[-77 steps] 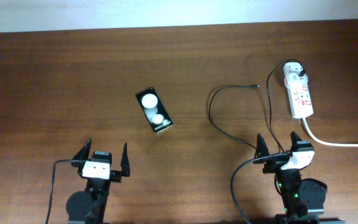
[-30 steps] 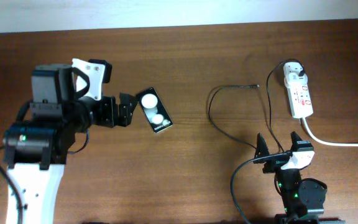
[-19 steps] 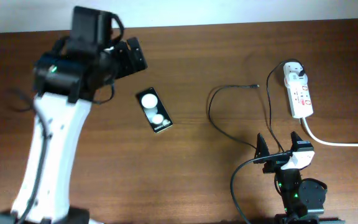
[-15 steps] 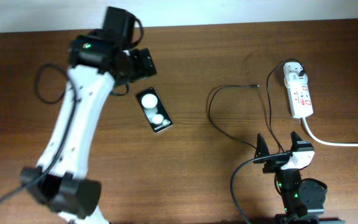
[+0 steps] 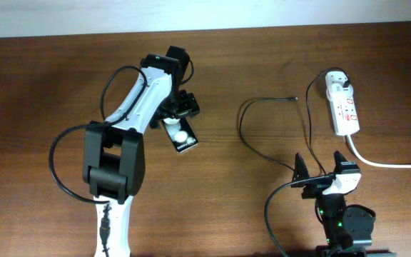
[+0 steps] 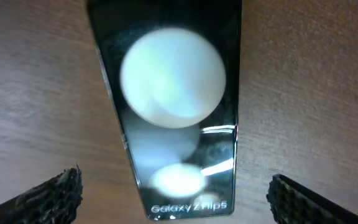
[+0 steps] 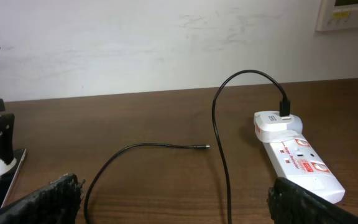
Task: Plug charger to phone and switch on socket
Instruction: 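Reach the left gripper to the black phone and grasp it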
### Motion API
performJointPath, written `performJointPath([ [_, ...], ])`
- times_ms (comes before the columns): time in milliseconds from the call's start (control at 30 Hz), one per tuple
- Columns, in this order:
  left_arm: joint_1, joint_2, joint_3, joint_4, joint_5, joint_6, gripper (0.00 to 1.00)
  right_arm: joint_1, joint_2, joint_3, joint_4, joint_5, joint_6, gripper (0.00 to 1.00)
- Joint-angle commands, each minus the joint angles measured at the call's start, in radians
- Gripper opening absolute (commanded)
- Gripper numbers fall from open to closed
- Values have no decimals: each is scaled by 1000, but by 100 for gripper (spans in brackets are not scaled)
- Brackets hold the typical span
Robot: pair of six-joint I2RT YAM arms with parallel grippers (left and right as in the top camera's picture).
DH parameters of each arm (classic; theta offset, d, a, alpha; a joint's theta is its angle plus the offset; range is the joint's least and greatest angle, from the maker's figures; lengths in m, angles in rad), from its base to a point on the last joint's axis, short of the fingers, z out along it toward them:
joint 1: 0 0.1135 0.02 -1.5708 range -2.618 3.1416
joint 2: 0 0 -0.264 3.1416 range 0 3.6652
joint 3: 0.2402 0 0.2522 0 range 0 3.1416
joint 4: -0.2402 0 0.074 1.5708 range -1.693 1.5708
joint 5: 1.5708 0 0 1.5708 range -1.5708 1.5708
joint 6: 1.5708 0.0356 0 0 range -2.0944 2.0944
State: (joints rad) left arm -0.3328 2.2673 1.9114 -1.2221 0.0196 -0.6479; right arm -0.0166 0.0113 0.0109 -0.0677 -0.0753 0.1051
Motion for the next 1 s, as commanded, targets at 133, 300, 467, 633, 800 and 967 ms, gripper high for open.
performJointPath([
  [133,0,8,-92,101,11,-19,99,10,-6,-5,-5,2,3,99],
  [300,0,9,-185,199,11,-71,99,10,-6,-5,-5,2,3,99],
  [467,-1,9,-219,227,11,-104,99,10,-6,-5,-5,2,3,99],
  [633,-1,9,-227,225,11,-103,89,10,-6,-5,-5,2,3,99],
  [800,-1,9,-274,223,11,-31,64,10,-6,-5,-5,2,3,98],
  [967,-1,9,-274,228,11,193,99,10,-6,-5,-5,2,3,98],
])
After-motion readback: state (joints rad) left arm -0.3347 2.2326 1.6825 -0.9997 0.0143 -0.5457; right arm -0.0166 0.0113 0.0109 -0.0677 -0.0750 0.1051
